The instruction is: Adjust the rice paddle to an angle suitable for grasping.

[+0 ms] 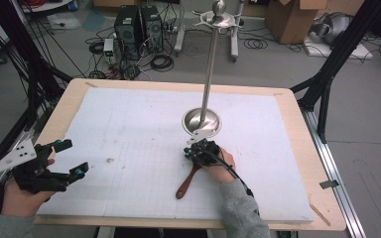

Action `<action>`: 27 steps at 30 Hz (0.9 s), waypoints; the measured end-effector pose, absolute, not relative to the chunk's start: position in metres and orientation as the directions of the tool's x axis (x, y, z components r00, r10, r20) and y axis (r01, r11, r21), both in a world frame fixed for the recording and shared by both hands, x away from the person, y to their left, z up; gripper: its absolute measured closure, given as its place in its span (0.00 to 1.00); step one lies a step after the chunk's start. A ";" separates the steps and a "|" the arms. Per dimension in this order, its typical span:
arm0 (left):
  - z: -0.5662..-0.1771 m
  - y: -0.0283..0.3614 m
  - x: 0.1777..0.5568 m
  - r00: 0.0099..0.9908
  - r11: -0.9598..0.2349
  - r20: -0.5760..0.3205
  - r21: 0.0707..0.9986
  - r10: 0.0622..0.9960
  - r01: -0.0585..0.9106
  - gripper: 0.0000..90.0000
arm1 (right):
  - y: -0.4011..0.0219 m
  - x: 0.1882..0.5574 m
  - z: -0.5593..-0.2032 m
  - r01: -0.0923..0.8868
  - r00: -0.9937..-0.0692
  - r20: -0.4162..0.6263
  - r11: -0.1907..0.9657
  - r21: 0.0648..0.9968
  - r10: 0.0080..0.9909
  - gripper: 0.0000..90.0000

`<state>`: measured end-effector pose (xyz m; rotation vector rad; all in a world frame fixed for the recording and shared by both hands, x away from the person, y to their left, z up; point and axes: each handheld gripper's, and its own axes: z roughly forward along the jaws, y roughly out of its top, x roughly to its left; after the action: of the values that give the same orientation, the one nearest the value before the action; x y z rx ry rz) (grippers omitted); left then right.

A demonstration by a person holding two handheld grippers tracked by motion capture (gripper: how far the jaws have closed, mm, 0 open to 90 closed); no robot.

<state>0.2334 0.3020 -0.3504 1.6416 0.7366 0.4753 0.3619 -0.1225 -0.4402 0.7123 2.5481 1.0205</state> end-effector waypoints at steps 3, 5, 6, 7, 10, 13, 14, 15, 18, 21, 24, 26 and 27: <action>-0.351 0.299 0.235 0.720 -0.086 -0.092 0.974 0.688 0.207 0.03 | -0.124 0.360 -0.439 0.333 -0.833 -0.099 0.635 0.697 0.545 0.99; -0.351 0.296 0.237 0.723 -0.089 -0.094 0.974 0.685 0.210 0.03 | -0.125 0.359 -0.439 0.339 -0.833 -0.090 0.631 0.698 0.546 0.99; -0.352 0.295 0.238 0.725 -0.091 -0.093 0.973 0.683 0.211 0.03 | -0.126 0.359 -0.439 0.338 -0.832 -0.091 0.631 0.698 0.547 0.99; -0.352 0.294 0.239 0.728 -0.093 -0.093 0.973 0.679 0.212 0.03 | -0.128 0.358 -0.439 0.342 -0.832 -0.086 0.628 0.699 0.548 0.99; -0.352 0.292 0.241 0.732 -0.096 -0.094 0.972 0.674 0.213 0.03 | -0.131 0.357 -0.439 0.352 -0.828 -0.079 0.623 0.698 0.555 0.99; -0.353 0.290 0.243 0.735 -0.098 -0.095 0.972 0.671 0.215 0.03 | -0.135 0.357 -0.439 0.350 -0.830 -0.076 0.621 0.701 0.553 0.99; -0.353 0.289 0.244 0.736 -0.096 -0.097 0.972 0.670 0.215 0.03 | -0.136 0.357 -0.439 0.355 -0.829 -0.069 0.616 0.703 0.556 0.99; -0.353 0.289 0.244 0.737 -0.096 -0.098 0.972 0.668 0.216 0.03 | -0.137 0.356 -0.439 0.359 -0.826 -0.066 0.614 0.703 0.559 0.99; -0.353 0.287 0.246 0.742 -0.098 -0.097 0.972 0.664 0.215 0.03 | -0.140 0.355 -0.439 0.367 -0.822 -0.064 0.612 0.700 0.566 0.99; -0.353 0.284 0.248 0.744 -0.098 -0.098 0.971 0.661 0.216 0.03 | -0.143 0.354 -0.439 0.371 -0.819 -0.060 0.608 0.702 0.570 0.99; -0.353 0.282 0.250 0.749 -0.103 -0.099 0.971 0.655 0.218 0.03 | -0.146 0.353 -0.439 0.372 -0.817 -0.061 0.606 0.703 0.573 0.99; -0.353 0.281 0.251 0.753 -0.107 -0.097 0.970 0.651 0.218 0.03 | -0.148 0.352 -0.439 0.375 -0.817 -0.059 0.604 0.703 0.574 0.99; -0.353 0.280 0.252 0.753 -0.102 -0.100 0.971 0.650 0.217 0.03 | -0.150 0.351 -0.439 0.379 -0.814 -0.057 0.604 0.701 0.578 0.99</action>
<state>0.2517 0.2797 -0.3530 1.6701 0.6985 0.4191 0.3515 -0.1501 -0.4394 0.7815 2.5542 1.0213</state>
